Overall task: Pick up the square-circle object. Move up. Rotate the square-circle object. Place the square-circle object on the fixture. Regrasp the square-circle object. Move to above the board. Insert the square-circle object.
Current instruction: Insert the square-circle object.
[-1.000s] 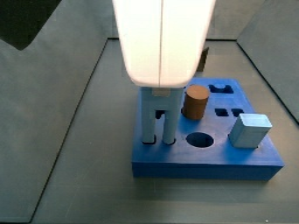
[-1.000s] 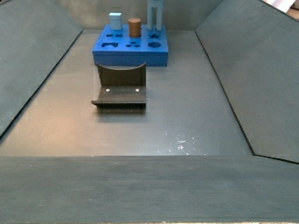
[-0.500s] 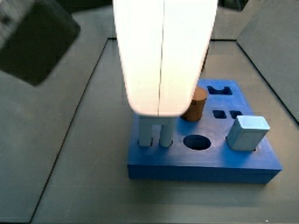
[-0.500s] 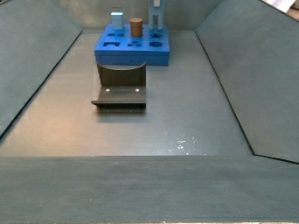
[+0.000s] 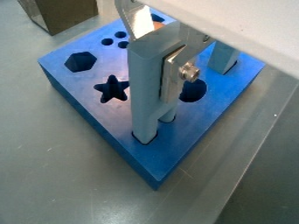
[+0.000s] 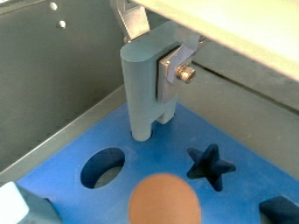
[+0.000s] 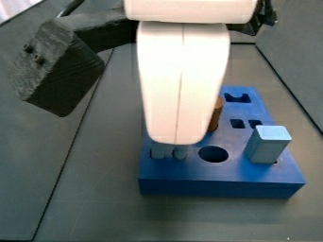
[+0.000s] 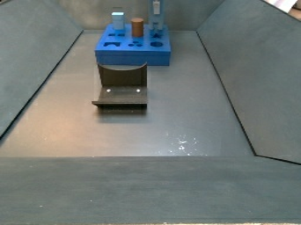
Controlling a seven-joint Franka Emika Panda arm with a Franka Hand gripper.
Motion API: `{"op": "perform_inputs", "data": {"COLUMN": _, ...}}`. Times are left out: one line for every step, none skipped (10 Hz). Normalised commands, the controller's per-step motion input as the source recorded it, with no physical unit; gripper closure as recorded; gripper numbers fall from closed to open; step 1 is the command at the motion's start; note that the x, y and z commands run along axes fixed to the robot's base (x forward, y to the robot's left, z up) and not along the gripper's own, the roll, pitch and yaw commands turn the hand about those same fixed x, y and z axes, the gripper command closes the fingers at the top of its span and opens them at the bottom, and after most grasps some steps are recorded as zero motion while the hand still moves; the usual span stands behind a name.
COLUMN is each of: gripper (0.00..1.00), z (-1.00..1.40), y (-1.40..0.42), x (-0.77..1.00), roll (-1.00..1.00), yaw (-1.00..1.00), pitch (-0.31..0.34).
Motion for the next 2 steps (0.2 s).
{"op": "perform_inputs", "data": {"gripper": 1.00, "z": -0.03, "y": 0.00, "x": 0.00, "roll": 0.00, "yaw": 0.00, "pitch": -0.044}}
{"op": "perform_inputs", "data": {"gripper": 1.00, "z": 0.00, "y": 0.00, "x": 0.00, "roll": 0.00, "yaw": 0.00, "pitch": 0.000}}
